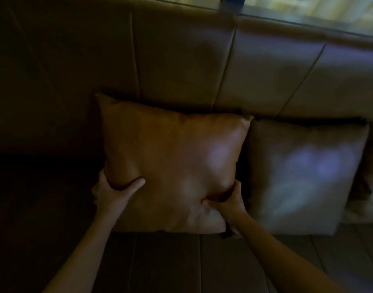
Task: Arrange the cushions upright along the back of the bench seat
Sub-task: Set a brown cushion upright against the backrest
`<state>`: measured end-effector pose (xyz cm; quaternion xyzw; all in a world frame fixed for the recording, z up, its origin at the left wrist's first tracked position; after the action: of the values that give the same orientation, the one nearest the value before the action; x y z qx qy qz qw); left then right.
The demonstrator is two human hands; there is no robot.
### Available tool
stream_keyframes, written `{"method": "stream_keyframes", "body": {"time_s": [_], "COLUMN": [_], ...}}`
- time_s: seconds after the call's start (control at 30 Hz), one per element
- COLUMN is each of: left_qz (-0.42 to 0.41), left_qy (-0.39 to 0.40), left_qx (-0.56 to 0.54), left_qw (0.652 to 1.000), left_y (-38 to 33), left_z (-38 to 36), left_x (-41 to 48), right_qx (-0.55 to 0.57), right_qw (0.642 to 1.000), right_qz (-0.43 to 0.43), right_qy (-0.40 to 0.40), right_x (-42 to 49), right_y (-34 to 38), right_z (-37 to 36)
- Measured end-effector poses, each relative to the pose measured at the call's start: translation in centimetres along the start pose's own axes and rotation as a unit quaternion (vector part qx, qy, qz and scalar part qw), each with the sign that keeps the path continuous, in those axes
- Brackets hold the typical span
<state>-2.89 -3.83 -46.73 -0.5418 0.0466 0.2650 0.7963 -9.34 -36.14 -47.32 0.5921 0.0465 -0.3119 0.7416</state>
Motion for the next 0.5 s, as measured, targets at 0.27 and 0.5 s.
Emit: {"method": "stream_keyframes", "body": {"time_s": [0.27, 0.5], "left_qz": [-0.002, 0.0], "left_qy": [-0.004, -0.048], "left_qx": [-0.013, 0.004], "left_qw": [1.0, 0.999], "left_y": [1.6, 2.2], "left_z": [-0.2, 1.9], "left_x": [2.0, 3.0], "right_qx": [-0.028, -0.023], "right_qw": [0.999, 0.999], "right_qz": [0.029, 0.032], "right_qy": [0.017, 0.029], "right_x": [1.7, 1.3], "right_y": [-0.1, -0.5], "right_z": [-1.0, -2.8]}}
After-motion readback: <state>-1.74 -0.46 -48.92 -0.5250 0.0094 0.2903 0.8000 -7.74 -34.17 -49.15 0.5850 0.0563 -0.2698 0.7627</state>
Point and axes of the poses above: each hand's wrist, its own x-axis towards the middle knuckle, its own z-axis out of the back of the hand, y = z × x, the point moved 7 cm from there along x, towards the middle knuckle, and after that the axes turned 2 degrees about -y, right-handed, at the moved point
